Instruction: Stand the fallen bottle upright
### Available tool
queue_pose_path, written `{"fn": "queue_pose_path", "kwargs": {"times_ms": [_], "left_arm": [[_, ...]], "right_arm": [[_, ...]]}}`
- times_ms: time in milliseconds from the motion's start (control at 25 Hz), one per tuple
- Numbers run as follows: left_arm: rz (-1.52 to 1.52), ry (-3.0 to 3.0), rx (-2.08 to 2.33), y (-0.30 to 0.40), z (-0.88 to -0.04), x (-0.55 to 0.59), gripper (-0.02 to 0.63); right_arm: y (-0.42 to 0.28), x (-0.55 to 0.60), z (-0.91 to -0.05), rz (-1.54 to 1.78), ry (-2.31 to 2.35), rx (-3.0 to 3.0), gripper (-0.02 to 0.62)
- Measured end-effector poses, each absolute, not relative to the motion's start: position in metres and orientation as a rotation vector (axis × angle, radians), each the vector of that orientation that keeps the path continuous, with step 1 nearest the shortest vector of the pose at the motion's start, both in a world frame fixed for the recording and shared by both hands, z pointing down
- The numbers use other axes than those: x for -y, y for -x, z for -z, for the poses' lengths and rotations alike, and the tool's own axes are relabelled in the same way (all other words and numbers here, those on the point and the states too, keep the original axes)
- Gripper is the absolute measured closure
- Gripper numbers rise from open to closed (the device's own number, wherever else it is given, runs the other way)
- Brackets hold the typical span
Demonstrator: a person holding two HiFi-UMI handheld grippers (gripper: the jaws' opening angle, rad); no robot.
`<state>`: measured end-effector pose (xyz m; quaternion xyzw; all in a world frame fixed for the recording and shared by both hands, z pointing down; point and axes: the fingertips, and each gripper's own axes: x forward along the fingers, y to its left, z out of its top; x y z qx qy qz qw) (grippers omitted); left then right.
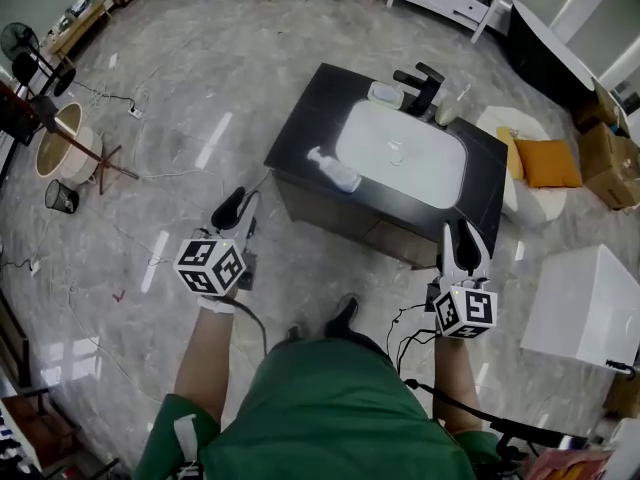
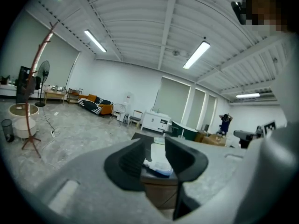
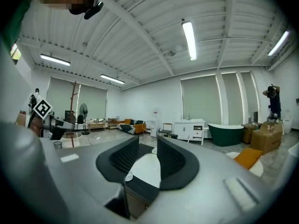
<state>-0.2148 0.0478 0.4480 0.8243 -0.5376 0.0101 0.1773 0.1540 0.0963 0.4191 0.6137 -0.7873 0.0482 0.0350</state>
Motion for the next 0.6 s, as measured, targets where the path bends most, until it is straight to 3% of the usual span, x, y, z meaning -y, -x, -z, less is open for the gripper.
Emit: {"fn": "queue_pose_path", "kwargs": {"times_ms": [600], "left_arm": [[0.174,-2.066,1.443,0.145,-0.448,0.008,0.476]], "right_arm": [[-0.218,-0.005,-0.419,-0.225,-1.760,2.552,0.479]]}}
